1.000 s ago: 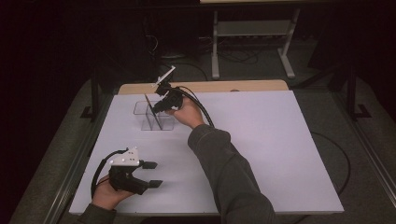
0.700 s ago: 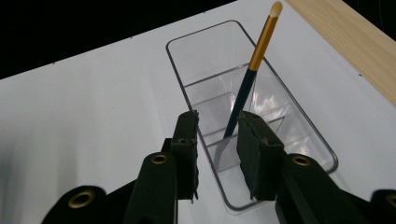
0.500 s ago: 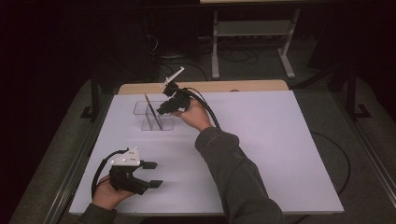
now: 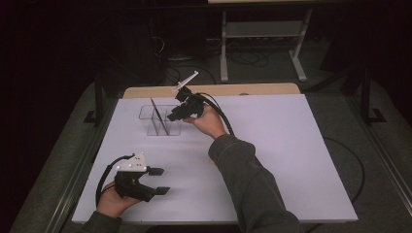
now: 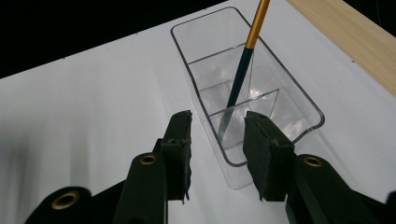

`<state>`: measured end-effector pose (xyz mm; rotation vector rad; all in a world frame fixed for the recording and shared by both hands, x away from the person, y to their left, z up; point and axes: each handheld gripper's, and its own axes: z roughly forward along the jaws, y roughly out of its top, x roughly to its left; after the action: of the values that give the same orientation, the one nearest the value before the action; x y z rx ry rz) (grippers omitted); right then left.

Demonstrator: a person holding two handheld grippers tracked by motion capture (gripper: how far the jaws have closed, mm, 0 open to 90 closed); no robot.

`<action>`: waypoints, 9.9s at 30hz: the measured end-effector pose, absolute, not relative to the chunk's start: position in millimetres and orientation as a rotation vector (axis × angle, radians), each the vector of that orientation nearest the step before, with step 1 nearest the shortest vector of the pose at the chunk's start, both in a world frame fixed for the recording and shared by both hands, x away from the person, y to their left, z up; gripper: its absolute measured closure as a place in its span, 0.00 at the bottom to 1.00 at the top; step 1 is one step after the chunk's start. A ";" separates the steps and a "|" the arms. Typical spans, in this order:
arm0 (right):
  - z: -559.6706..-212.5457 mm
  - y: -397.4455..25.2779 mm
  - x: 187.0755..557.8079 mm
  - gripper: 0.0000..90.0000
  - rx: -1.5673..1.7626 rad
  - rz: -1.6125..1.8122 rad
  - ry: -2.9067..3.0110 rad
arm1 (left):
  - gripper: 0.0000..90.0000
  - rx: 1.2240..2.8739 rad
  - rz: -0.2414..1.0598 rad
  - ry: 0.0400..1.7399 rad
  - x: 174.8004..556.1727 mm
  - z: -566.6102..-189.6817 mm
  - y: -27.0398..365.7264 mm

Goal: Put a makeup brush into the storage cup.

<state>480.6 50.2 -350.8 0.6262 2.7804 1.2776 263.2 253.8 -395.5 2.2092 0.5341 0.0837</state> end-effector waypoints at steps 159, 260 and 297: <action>-355.4 -115.6 368.4 0.29 0.847 1.240 2.719 | 0.29 2.182 0.120 0.576 262.9 -392.1 256.6; -425.2 -106.5 344.7 0.45 0.900 0.997 2.898 | 0.29 2.192 0.130 0.576 263.3 -391.9 255.4; -428.6 -91.8 351.7 0.72 0.863 0.888 2.947 | 0.29 2.180 0.135 0.579 263.4 -391.1 255.7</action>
<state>351.7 -91.8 -428.6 0.8631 2.9473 0.8884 263.4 255.7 -391.1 2.1804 0.5789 0.1349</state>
